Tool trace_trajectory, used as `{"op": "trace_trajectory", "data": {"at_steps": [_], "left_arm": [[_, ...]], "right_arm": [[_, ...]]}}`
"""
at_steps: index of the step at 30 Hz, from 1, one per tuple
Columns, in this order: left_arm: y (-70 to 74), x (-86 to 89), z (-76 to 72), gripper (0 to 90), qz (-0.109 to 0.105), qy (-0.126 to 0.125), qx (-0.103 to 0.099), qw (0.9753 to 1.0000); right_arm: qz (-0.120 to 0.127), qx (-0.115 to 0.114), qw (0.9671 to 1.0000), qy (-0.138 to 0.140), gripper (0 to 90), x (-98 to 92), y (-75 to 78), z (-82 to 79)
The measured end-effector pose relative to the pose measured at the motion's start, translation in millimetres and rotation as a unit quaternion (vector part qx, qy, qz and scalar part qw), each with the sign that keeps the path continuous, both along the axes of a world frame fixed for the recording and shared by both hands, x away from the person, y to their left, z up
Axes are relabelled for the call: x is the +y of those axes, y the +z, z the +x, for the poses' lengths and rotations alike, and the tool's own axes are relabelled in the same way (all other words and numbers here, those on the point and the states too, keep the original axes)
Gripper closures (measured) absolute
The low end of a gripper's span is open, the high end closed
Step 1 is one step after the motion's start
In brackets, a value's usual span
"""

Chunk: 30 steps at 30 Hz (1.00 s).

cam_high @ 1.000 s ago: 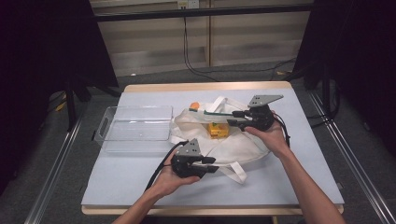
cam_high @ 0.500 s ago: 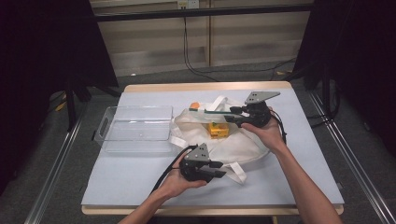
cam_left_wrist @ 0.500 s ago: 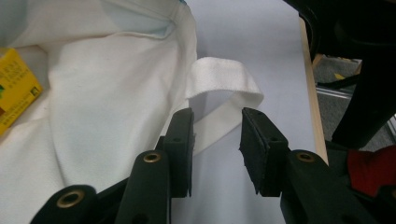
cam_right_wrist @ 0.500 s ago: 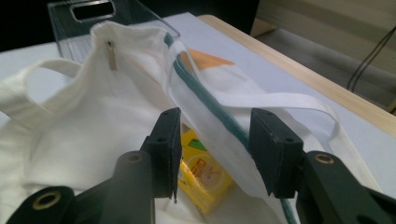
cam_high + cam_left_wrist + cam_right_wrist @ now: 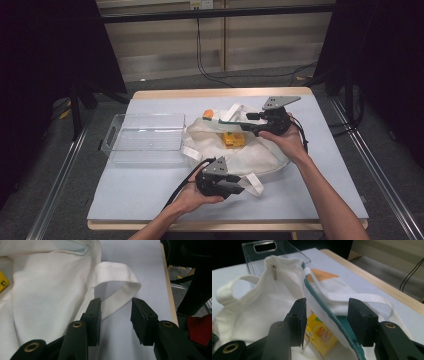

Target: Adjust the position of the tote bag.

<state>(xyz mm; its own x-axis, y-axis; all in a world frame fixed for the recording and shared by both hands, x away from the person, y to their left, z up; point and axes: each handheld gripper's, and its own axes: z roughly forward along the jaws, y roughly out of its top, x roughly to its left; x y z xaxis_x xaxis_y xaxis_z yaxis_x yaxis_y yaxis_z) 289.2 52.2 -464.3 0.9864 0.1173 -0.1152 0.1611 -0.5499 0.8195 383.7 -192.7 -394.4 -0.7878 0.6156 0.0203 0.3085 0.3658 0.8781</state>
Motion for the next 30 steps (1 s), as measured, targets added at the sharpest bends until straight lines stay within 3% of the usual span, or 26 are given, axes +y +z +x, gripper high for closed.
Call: {"op": "trace_trajectory", "data": {"at_steps": [2, 4, 6, 10, 13, 18, 20, 23, 25, 29, 30], "left_arm": [[0.2, 0.0, 0.9, 60.8, -0.003, 0.000, -0.001, 1.0000], [0.2, 0.1, 2.1, 61.0, -0.002, 0.002, -0.003, 1.0000], [0.7, -0.1, 2.2, 61.2, 0.000, 0.008, -0.004, 1.0000], [0.6, -0.2, 2.6, 65.3, -0.001, 0.011, -0.004, 0.9999], [-0.5, -0.7, 3.6, 74.6, -0.001, 0.016, 0.006, 0.9999], [-1.5, -1.2, 3.6, 90.0, 0.005, 0.007, 0.010, 0.9999], [-1.6, -1.2, 3.7, 90.0, 0.004, 0.001, 0.018, 0.9998], [1.0, -0.1, 2.6, 90.0, -0.005, 0.000, 0.023, 0.9997], [10.1, 7.4, 2.9, 90.0, -0.014, 0.027, 0.001, 0.9995], [21.9, 19.0, 5.9, 76.6, -0.033, 0.041, -0.007, 0.9986], [28.9, 23.6, 7.8, 74.9, -0.048, 0.050, -0.014, 0.9975]], "right_arm": [[-0.028, 0.008, 0.9996, -0.003, 44.7, 5.2, -7.7, 5.9], [-0.037, 0.027, 0.9990, -0.003, 43.5, 9.7, -18.0, 14.6], [-0.047, 0.036, 0.9982, -0.003, 50.6, 13.5, -25.8, 21.5], [-0.036, 0.053, 0.9979, 0.004, 67.3, 17.6, -32.4, 30.5], [-0.034, 0.059, 0.9977, 0.002, 81.9, 15.2, -28.3, 37.0], [-0.017, 0.077, 0.9969, -0.004, 85.7, 8.1, -25.1, 54.0], [-0.002, 0.095, 0.9954, -0.011, 86.1, 3.1, -24.4, 67.1], [-0.001, 0.101, 0.9947, -0.018, 86.2, -0.5, -24.1, 75.4], [0.014, 0.105, 0.9939, -0.029, 86.1, -5.7, -23.6, 83.9], [0.010, 0.104, 0.9942, -0.026, 86.1, -4.7, -25.2, 80.5], [0.008, 0.101, 0.9945, -0.025, 86.1, -4.1, -25.1, 80.0]]}}
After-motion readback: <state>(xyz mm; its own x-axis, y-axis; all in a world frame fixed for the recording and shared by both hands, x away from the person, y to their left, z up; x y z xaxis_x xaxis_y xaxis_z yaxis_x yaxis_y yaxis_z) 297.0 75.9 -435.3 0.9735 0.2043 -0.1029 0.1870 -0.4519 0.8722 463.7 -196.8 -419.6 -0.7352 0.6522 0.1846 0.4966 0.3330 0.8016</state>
